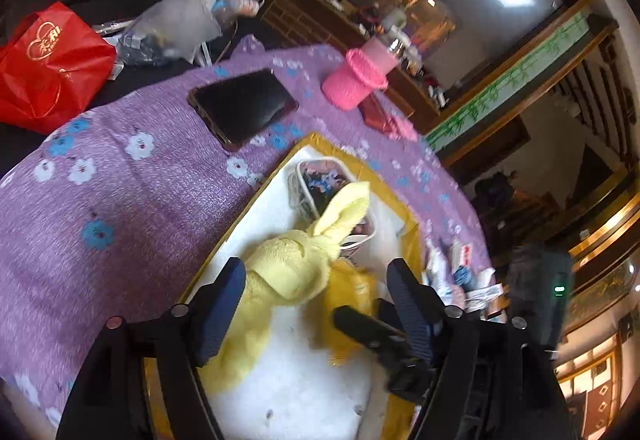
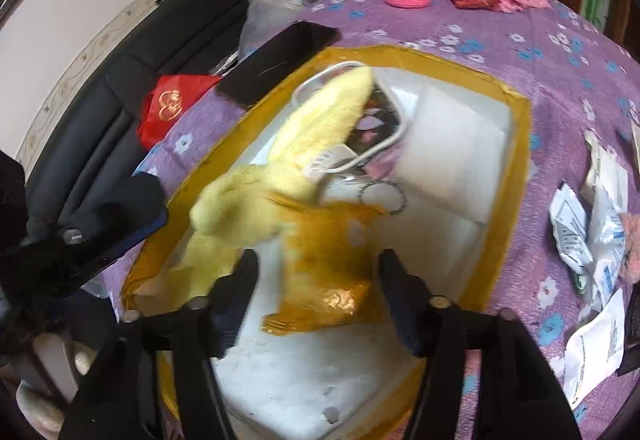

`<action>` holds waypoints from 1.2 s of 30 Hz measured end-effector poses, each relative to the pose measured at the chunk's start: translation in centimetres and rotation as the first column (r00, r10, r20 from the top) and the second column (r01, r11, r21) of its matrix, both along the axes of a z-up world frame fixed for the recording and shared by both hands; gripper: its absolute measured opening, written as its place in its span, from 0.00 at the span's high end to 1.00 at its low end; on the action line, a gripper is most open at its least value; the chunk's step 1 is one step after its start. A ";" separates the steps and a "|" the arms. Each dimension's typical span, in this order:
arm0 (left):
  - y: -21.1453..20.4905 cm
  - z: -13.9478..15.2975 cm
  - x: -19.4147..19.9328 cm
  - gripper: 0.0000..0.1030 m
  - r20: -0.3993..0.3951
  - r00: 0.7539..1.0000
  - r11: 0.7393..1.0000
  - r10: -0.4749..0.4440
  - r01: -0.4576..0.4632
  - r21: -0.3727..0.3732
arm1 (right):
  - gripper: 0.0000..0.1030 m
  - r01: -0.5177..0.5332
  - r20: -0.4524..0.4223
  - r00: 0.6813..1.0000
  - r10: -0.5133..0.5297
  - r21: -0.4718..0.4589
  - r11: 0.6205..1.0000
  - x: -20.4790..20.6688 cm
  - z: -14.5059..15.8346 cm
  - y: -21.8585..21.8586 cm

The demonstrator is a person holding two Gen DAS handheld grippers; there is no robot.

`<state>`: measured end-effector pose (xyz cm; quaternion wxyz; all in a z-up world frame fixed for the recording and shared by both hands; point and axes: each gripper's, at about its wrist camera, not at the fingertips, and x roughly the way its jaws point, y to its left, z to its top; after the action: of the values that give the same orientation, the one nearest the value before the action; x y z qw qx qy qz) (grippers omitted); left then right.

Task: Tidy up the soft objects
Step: 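Carry cloth and cracker bag into the white tray while both grippers release them, then move the right gripper to the green-and-white snack packet and grasp it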

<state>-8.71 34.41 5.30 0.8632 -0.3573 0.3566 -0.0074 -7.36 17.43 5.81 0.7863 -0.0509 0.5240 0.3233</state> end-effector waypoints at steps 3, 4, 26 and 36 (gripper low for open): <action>-0.2 0.9 -1.5 0.22 0.036 0.999 1.000 0.024 -0.025 0.004 | 0.31 -0.004 0.011 1.000 0.004 0.017 1.000 -0.6 0.4 -0.4; -0.3 1.2 -2.0 0.22 0.047 0.998 0.999 0.030 -0.031 0.013 | 0.31 -0.005 0.028 1.000 0.004 0.029 1.000 -1.0 0.9 -0.9; -15.0 5.3 -4.2 0.21 0.126 0.955 0.948 -0.268 0.239 0.210 | 0.26 0.547 0.084 0.811 -0.579 0.246 0.801 -4.6 4.3 -37.3; -22.4 4.0 -3.9 0.21 0.043 0.904 0.876 -0.425 0.398 0.273 | 0.25 0.671 0.035 0.709 -0.705 0.273 0.689 -3.7 3.5 -45.3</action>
<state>-12.66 11.96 9.31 0.8979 -0.1570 0.3778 -0.1626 -11.05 -27.88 9.30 0.8841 0.2228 0.4062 0.0609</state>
